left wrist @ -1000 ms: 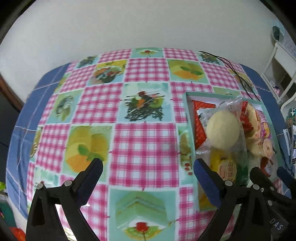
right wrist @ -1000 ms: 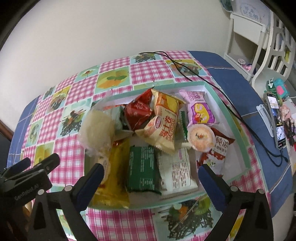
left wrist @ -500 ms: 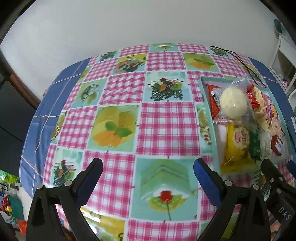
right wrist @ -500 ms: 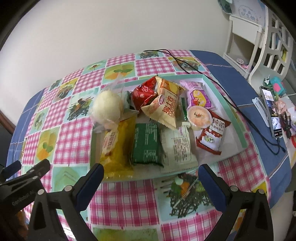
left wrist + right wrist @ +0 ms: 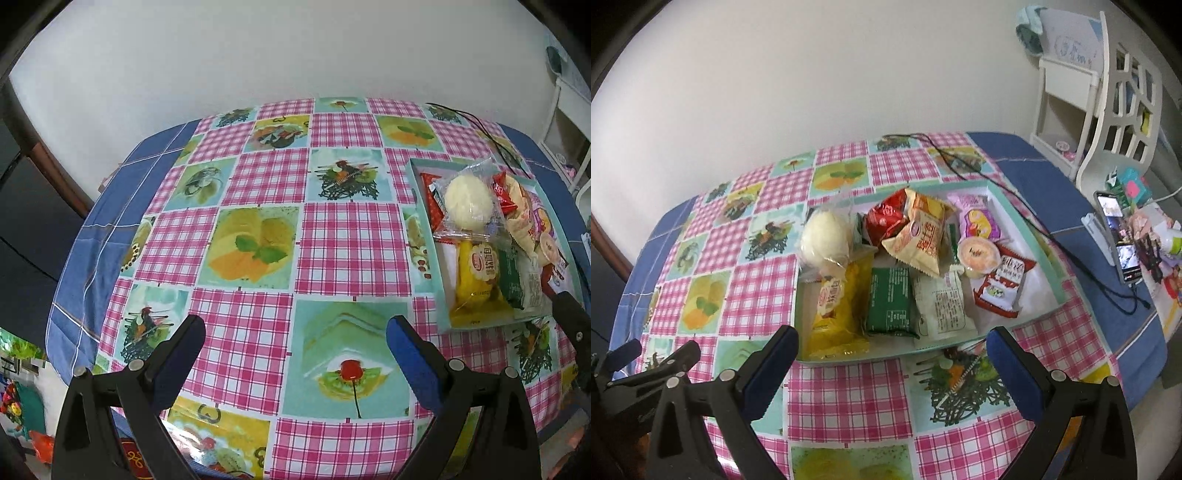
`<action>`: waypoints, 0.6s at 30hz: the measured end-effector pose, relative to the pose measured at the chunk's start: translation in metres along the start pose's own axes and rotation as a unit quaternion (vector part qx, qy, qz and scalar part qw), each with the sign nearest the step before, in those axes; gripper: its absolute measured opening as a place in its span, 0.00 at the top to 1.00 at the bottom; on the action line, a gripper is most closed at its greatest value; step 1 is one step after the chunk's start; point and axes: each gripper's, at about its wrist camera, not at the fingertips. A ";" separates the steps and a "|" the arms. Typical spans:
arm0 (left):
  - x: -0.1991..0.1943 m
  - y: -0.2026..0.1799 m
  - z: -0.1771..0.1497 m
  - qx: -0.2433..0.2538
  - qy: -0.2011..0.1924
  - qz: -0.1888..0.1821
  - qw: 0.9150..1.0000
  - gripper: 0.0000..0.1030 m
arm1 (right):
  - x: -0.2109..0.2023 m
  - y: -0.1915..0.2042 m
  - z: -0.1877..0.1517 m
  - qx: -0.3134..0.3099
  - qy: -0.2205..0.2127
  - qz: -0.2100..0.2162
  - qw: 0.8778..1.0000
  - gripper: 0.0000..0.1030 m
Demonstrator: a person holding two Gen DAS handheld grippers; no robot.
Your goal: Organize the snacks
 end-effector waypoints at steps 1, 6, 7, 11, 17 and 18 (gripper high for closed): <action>-0.001 0.001 0.000 -0.003 -0.001 0.000 1.000 0.04 | -0.002 0.000 0.000 -0.001 -0.004 -0.002 1.000 0.00; -0.003 0.007 0.003 -0.013 -0.007 0.001 1.000 0.04 | -0.003 0.001 0.001 -0.005 -0.004 -0.003 1.000 0.00; -0.003 0.008 0.004 -0.015 -0.007 -0.001 1.000 0.04 | -0.003 0.001 0.001 -0.007 -0.003 -0.003 1.000 0.00; -0.002 0.011 0.005 -0.019 -0.005 -0.006 1.000 0.04 | -0.001 0.003 0.000 -0.012 0.001 -0.007 1.000 0.00; 0.000 0.010 0.005 -0.017 0.004 -0.008 1.000 0.04 | 0.004 0.006 0.000 -0.018 0.012 -0.010 1.000 0.00; 0.000 0.010 0.005 -0.018 0.003 -0.008 1.000 0.04 | 0.004 0.006 0.000 -0.019 0.013 -0.010 1.000 0.00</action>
Point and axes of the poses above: each gripper's, at about its wrist camera, not at the fingertips, and x roughly the way its jaws point, y to its left, z to its top, and after that the axes turned 14 degrees about z, right-handed
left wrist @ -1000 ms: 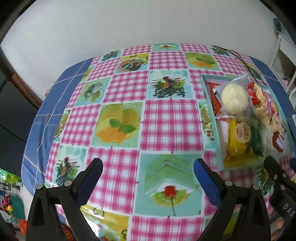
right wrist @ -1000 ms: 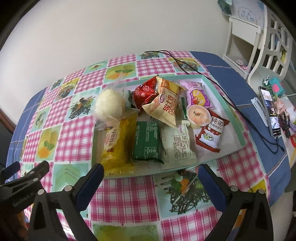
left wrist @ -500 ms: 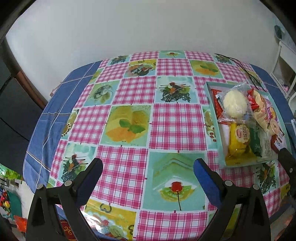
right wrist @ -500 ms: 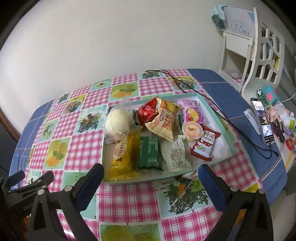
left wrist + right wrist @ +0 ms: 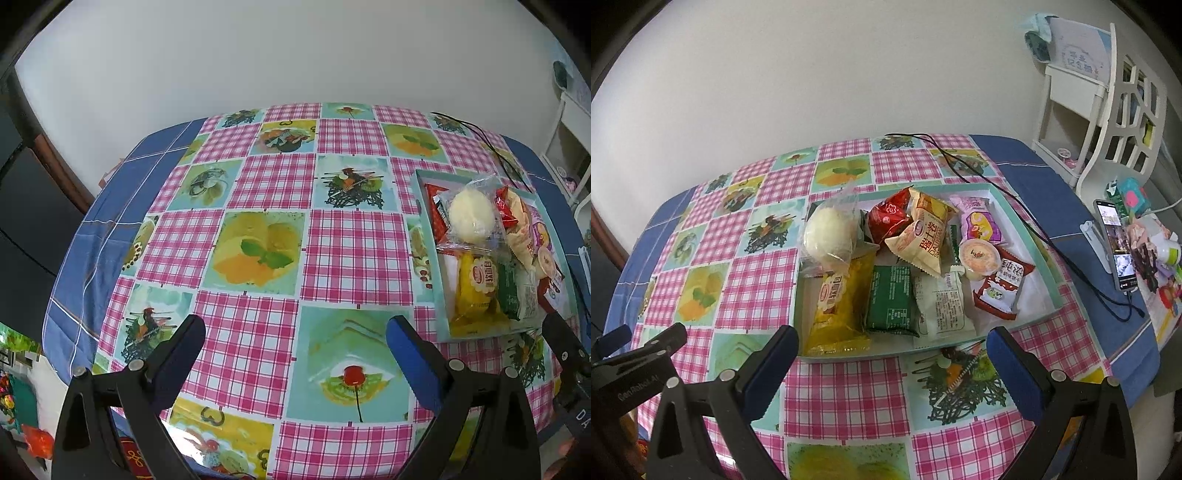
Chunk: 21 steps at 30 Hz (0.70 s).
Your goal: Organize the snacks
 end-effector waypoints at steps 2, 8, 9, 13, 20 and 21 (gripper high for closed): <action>0.000 0.001 0.000 -0.001 0.000 -0.002 1.000 0.04 | 0.001 0.001 0.000 -0.002 0.001 -0.001 1.000 0.00; 0.001 0.003 0.002 -0.004 0.001 -0.005 1.000 0.04 | 0.003 0.001 0.000 -0.004 0.005 -0.002 1.000 0.00; 0.001 0.003 0.002 -0.005 0.001 -0.006 1.000 0.04 | 0.003 0.002 -0.001 -0.004 0.005 -0.002 1.000 0.00; 0.001 0.003 0.002 -0.004 0.001 -0.006 1.000 0.04 | 0.003 0.002 -0.001 -0.003 0.006 -0.002 1.000 0.00; 0.000 0.003 0.002 -0.005 0.002 -0.006 1.000 0.04 | 0.004 0.002 -0.001 -0.004 0.008 -0.003 1.000 0.00; 0.000 0.003 0.002 -0.005 0.003 -0.006 1.000 0.04 | 0.004 0.002 -0.001 -0.003 0.008 -0.003 1.000 0.00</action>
Point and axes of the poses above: each gripper's, at about its wrist camera, not at the fingertips, and x roughly the way its jaws point, y to its left, z to its top, and after that the axes turned 14 degrees about z, right-handed
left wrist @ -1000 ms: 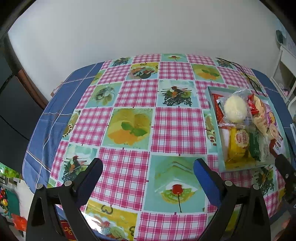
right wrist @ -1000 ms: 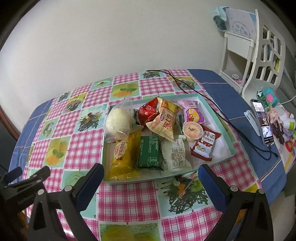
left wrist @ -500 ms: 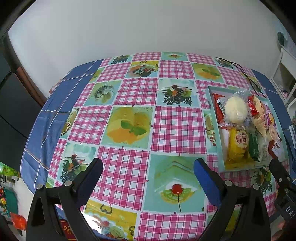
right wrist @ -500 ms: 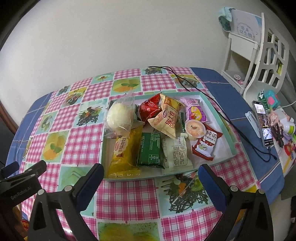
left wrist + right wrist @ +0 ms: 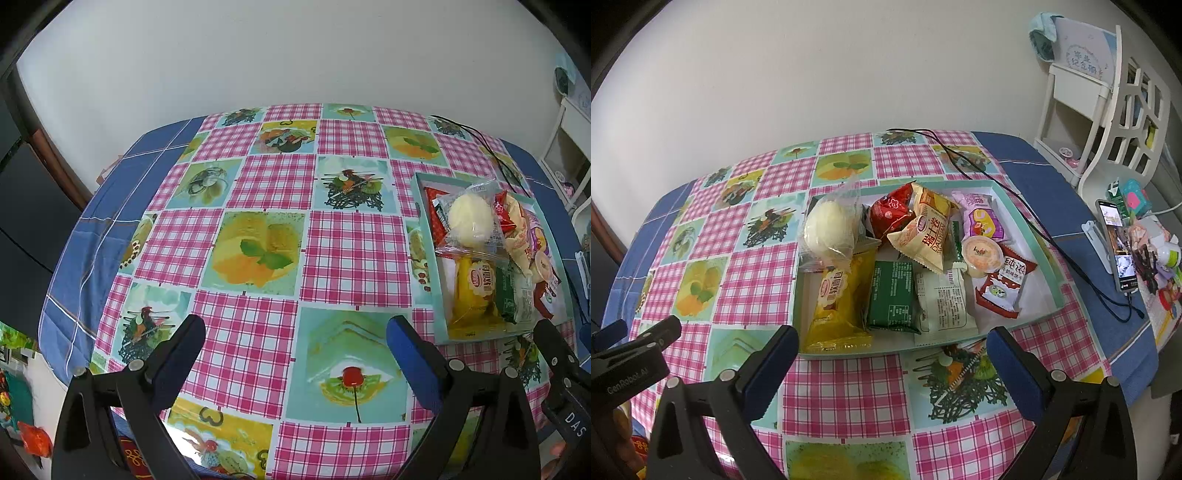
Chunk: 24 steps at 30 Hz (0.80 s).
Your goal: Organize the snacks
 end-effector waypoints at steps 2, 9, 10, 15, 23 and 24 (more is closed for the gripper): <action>0.000 -0.001 0.000 0.000 0.001 -0.001 1.000 0.04 | 0.001 0.000 0.000 -0.001 0.001 0.001 1.000 0.00; 0.000 -0.003 0.000 -0.003 0.003 -0.002 1.000 0.04 | 0.001 0.000 -0.001 -0.002 0.003 0.001 1.000 0.00; 0.000 -0.003 0.000 -0.003 0.003 -0.002 1.000 0.04 | 0.002 0.000 -0.001 -0.002 0.003 0.001 1.000 0.00; 0.000 -0.003 0.000 -0.002 0.002 -0.002 1.000 0.04 | 0.002 -0.001 -0.001 -0.002 0.004 0.002 1.000 0.00; 0.000 -0.002 0.000 -0.003 0.001 0.000 1.000 0.04 | 0.002 -0.001 0.000 -0.003 0.006 0.002 1.000 0.00; -0.001 -0.002 0.000 -0.003 0.000 0.000 1.000 0.04 | 0.002 0.000 0.000 -0.003 0.006 0.002 1.000 0.00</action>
Point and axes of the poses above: each gripper's, at about its wrist camera, not at the fingertips, and x roughly the way its jaws point, y to its left, z to its top, and after that the axes turned 14 degrees about z, right-handed
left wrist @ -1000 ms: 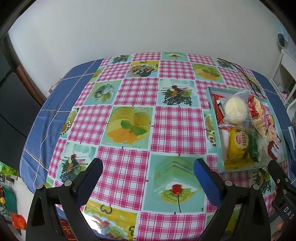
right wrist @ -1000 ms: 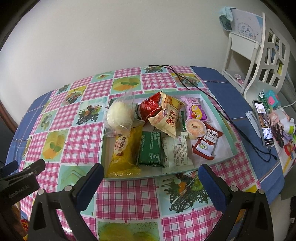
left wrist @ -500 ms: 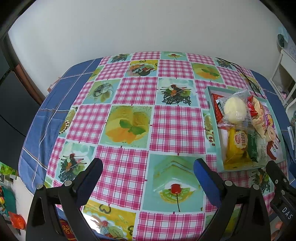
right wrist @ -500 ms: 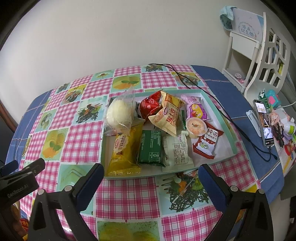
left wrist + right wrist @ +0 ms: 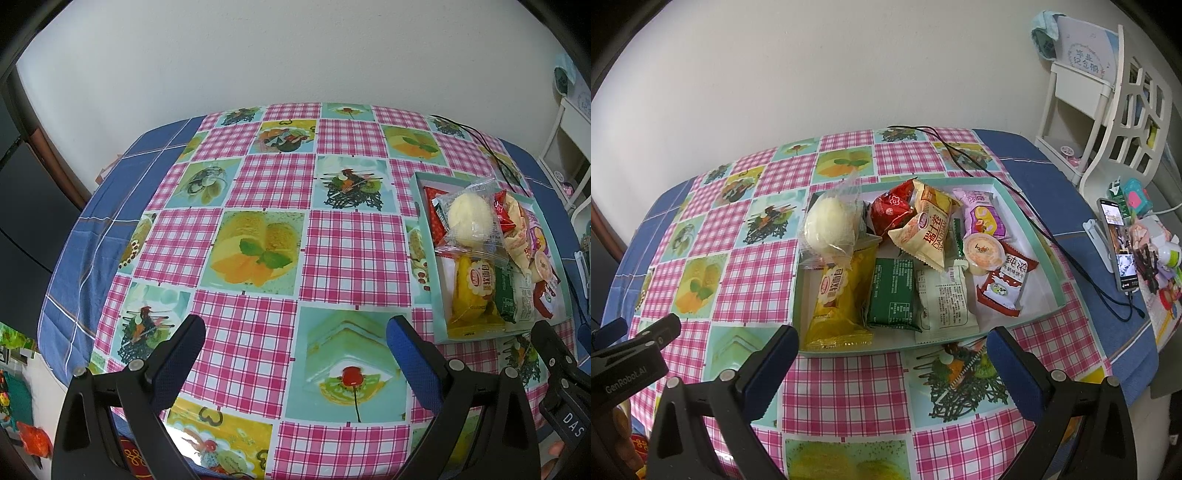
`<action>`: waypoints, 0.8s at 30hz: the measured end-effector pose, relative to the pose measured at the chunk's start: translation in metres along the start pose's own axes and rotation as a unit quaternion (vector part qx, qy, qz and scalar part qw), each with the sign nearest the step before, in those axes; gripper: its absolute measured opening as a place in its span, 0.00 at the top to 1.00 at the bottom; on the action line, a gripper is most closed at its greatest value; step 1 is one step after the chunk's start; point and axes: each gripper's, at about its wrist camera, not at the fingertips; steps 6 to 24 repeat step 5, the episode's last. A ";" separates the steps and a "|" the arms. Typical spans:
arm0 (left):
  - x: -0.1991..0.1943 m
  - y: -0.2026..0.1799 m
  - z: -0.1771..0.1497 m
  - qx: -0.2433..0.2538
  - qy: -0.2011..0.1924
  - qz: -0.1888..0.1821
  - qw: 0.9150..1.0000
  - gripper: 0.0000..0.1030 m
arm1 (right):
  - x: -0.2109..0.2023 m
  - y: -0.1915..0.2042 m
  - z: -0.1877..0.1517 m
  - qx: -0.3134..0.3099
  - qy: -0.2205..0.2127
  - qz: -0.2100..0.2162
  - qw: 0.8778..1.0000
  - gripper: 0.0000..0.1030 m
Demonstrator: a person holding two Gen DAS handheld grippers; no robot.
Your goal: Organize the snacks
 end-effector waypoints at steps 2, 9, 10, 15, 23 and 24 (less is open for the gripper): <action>-0.001 0.000 0.000 0.001 -0.005 0.001 1.000 0.04 | 0.000 0.000 0.000 0.000 0.001 0.000 1.000 0.00; -0.001 0.001 0.000 0.003 -0.005 -0.004 1.000 0.04 | 0.000 0.000 0.000 -0.001 0.001 0.000 1.000 0.00; -0.001 0.001 0.000 0.003 -0.005 -0.004 1.000 0.04 | 0.000 0.000 0.000 -0.001 0.001 0.000 1.000 0.00; -0.001 0.001 0.000 0.003 -0.005 -0.004 1.000 0.04 | 0.000 0.000 0.000 -0.001 0.001 0.000 1.000 0.00; -0.001 0.001 0.000 0.003 -0.005 -0.004 1.000 0.04 | 0.000 0.000 0.000 -0.001 0.001 0.000 1.000 0.00; -0.001 0.001 0.000 0.003 -0.005 -0.004 1.000 0.04 | 0.000 0.000 0.000 -0.001 0.001 0.000 1.000 0.00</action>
Point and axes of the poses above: each gripper's, at about its wrist camera, not at the fingertips, and x roughly the way its jaws point, y to its left, z to its top, and after that the axes turned 14 degrees about z, right-handed
